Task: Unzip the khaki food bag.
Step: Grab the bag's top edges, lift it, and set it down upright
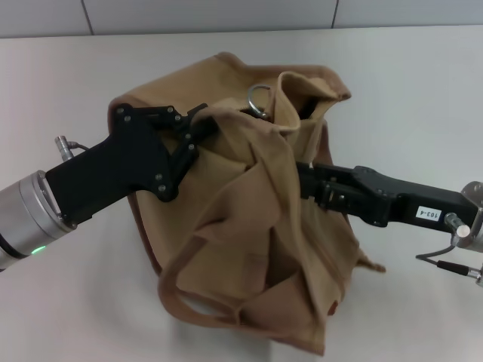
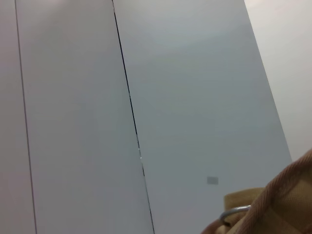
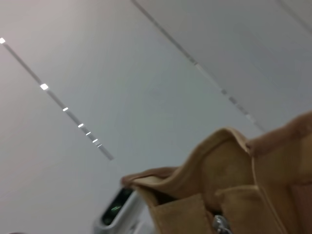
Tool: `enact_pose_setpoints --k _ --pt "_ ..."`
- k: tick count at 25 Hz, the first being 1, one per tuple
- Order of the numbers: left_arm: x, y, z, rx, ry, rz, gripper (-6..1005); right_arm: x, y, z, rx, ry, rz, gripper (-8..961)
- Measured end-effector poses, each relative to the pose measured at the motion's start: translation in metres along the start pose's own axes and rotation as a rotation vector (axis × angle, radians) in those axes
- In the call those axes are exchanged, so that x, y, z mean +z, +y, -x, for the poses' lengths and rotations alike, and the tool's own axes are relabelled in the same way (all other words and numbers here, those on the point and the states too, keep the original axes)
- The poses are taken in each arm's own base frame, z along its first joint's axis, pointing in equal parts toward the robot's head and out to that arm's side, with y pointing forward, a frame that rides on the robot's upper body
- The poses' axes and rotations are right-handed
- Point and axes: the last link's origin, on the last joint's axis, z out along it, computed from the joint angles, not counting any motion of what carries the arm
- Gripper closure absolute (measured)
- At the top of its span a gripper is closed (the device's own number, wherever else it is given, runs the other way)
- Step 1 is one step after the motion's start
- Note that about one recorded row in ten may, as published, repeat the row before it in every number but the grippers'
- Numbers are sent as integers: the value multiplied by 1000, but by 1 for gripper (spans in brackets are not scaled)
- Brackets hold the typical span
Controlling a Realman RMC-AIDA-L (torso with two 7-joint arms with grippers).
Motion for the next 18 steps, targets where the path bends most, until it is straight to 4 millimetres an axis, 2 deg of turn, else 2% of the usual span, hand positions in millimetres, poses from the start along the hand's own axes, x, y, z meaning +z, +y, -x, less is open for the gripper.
enact_pose_setpoints --k 11,18 --pt "3 -1 -1 3 2 4 951 12 9 1 -1 74 103 490" --pt "4 -2 -1 5 4 3 951 14 12 -1 -2 105 131 607"
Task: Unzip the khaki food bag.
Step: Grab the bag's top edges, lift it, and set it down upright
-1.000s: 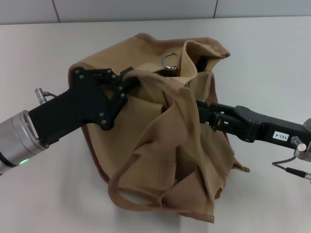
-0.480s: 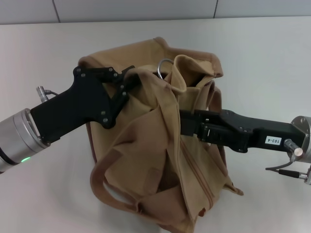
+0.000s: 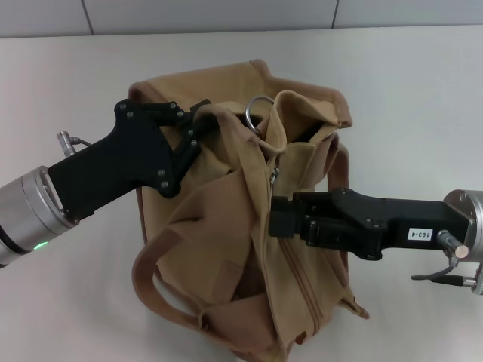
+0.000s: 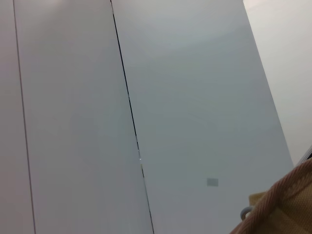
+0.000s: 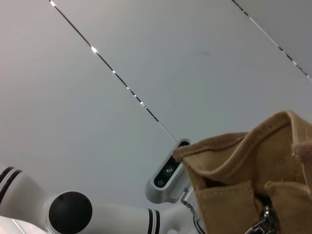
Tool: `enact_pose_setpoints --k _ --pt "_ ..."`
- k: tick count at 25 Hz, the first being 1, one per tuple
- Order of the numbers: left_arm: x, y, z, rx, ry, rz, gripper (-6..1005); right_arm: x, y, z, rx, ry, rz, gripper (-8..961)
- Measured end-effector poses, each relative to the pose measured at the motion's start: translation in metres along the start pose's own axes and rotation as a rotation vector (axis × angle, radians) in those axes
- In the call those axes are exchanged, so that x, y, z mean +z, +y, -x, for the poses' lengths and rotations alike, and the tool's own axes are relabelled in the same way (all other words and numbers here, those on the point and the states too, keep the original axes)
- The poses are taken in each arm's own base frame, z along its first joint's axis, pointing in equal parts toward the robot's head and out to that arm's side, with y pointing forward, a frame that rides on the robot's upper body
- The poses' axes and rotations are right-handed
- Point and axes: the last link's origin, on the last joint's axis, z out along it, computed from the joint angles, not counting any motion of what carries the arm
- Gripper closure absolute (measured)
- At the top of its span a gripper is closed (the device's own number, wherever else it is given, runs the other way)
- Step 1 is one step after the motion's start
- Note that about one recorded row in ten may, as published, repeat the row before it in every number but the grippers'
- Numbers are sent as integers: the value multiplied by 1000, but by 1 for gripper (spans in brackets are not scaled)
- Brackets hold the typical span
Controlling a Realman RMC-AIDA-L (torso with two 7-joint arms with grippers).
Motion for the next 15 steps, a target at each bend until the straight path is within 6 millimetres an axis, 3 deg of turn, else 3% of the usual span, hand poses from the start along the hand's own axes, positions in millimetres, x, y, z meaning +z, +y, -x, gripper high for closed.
enact_pose_setpoints --k 15 --pt "1 1 0 -7 3 2 952 -5 -15 4 147 -54 -114 611"
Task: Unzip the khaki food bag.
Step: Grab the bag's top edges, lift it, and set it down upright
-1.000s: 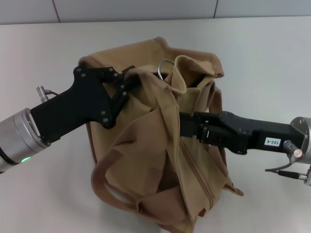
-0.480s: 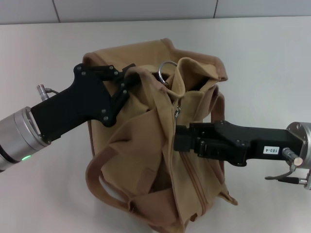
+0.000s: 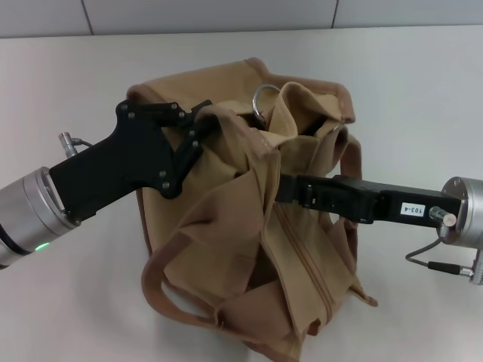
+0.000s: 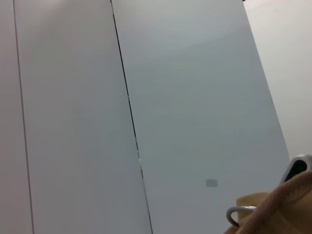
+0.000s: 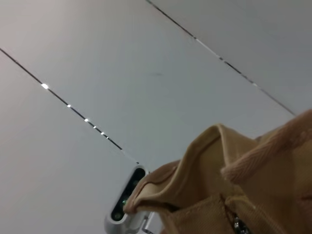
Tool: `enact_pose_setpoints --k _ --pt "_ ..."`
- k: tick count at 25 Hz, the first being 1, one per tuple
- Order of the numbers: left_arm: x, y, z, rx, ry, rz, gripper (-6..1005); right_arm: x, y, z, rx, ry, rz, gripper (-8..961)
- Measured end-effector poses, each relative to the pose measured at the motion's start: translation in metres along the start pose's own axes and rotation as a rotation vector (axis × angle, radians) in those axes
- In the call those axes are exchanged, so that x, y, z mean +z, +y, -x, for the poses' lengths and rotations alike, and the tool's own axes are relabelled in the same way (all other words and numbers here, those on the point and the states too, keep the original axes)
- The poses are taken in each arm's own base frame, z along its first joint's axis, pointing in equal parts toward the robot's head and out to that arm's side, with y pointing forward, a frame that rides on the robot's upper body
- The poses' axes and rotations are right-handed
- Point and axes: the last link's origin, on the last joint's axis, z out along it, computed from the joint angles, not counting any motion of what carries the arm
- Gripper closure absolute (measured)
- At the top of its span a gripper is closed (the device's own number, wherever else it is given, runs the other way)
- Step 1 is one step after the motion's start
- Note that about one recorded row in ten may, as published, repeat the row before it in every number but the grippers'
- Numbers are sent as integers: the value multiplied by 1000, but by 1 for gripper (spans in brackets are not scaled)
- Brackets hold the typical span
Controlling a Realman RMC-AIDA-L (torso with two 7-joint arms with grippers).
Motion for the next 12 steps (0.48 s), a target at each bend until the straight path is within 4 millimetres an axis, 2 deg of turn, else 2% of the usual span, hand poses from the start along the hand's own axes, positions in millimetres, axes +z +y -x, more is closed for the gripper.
enact_pose_setpoints --k 12 --pt "-1 1 0 -3 1 2 952 0 -1 -2 -8 7 -10 614"
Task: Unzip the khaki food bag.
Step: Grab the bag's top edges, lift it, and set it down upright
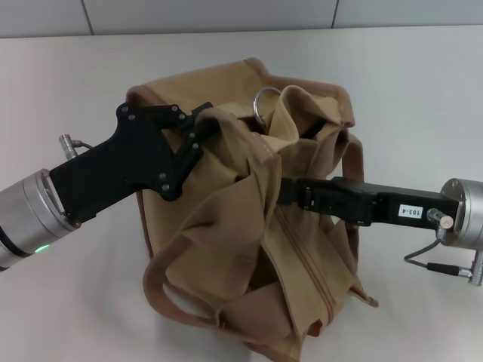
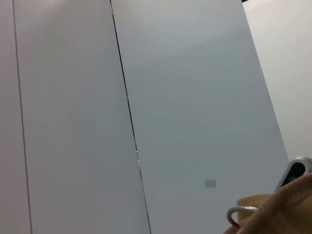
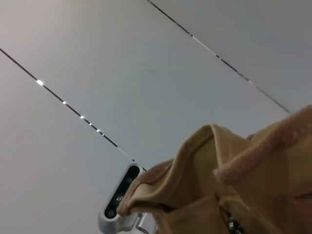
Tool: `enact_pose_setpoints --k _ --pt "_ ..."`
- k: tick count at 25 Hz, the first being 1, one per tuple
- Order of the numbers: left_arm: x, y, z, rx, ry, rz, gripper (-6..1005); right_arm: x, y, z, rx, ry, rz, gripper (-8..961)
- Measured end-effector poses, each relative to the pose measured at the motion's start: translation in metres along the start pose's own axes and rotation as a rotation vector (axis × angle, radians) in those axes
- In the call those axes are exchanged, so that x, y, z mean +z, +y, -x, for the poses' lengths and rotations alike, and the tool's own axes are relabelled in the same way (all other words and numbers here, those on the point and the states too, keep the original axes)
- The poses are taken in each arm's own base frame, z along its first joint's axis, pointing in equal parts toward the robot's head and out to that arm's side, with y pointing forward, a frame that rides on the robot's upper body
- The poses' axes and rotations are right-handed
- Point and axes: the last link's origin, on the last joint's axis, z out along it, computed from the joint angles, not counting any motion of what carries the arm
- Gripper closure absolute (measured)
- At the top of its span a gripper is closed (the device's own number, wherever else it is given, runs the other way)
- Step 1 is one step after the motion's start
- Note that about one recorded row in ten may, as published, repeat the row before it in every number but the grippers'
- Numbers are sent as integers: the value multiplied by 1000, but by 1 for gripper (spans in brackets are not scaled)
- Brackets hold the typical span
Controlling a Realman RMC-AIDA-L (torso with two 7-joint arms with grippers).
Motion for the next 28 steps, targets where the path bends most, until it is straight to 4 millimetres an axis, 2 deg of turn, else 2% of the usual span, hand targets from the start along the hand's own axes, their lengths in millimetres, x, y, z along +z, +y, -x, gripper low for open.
enact_pose_setpoints --k 2,13,16,21,28 --pt "0 0 0 0 0 0 951 -1 0 -1 -2 -1 -5 615" --pt "-2 0 0 0 1 -5 951 -6 0 -5 -62 -22 -16 809" --pt "-2 0 0 0 1 -8 951 -7 0 -6 -74 -24 -16 921" --pt "-3 -2 -1 1 4 -22 951 -12 0 -8 -87 -27 -27 948" --pt "-5 -6 -1 -7 15 -76 952 -19 1 -5 -123 -9 -30 930"
